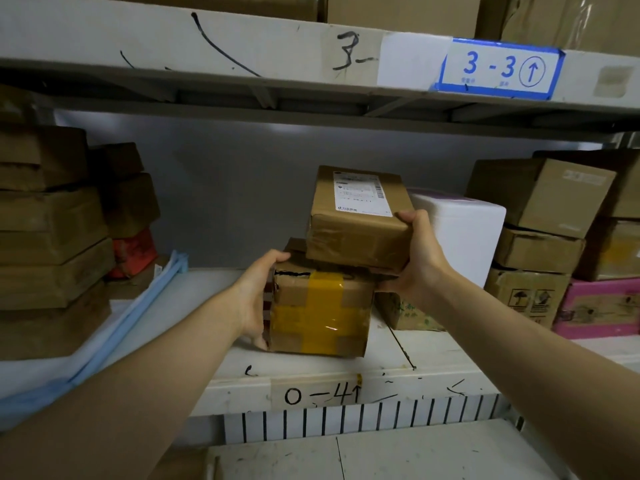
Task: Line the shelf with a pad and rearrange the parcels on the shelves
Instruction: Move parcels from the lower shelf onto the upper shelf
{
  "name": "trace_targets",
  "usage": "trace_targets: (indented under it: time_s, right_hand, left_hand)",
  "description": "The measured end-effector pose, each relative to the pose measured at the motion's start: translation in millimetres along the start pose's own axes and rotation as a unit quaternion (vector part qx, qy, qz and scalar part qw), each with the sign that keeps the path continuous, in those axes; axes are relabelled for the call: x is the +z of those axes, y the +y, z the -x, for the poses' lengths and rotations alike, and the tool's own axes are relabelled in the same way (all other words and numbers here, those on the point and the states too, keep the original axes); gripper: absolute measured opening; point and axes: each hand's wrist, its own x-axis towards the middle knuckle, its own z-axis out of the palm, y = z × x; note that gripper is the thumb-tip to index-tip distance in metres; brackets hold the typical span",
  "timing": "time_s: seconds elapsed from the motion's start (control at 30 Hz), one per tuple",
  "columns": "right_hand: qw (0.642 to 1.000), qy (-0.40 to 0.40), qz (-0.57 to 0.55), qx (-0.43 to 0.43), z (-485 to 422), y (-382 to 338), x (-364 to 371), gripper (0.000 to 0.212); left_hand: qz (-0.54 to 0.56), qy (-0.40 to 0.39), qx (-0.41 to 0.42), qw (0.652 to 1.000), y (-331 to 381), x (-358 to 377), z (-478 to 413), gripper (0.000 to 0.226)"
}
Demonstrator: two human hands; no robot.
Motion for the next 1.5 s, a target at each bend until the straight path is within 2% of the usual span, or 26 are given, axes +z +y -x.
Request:
trace_targets:
  time_s: [0.23,0.57,0.7,0.8,0.9,1.03,1.27,1.4,1.5]
  right_hand:
    - [1.000,-0.020,0.003,0.002,22,0,-3,0.020]
    - [0.996,-0.085,0.014,0.001,63,2,-1,0.018]
    - [0.994,-0.111,0.017,0.007,75,3,-2,0.017]
    - [0.991,-0.130,0.010,0.019,82,4,-4,0.020]
    - [0.989,-0.142,0.020,0.032,88,7,-7,0.034]
    - [0.988,-0.143,0.029,0.053,98,14,-17,0.045]
    - [0.987,-0.145,0.040,0.065,106,20,-34,0.032]
    - [0.987,-0.139,0.050,0.066,106,18,-41,0.035]
    - [0.986,-0.146,0.050,0.063,107,18,-42,0.023]
  left_hand:
    - [0.005,0.040,0.004,0.999,-10,-1,31,0.071]
    - [0.035,0.052,0.015,0.998,-33,-20,84,0.106]
    - [0.033,0.065,0.042,0.996,-46,-20,109,0.090]
    - [0.038,0.075,0.056,0.995,-56,-22,126,0.066]
    - [0.036,0.071,0.062,0.995,-68,-21,146,0.061]
    - [0.057,0.077,0.050,0.994,-86,-23,160,0.079]
    - [0.098,0.071,0.005,0.993,-107,-10,156,0.108]
    - [0.087,0.069,-0.002,0.994,-114,1,154,0.110]
    - [0.088,0.059,0.003,0.994,-119,5,152,0.109]
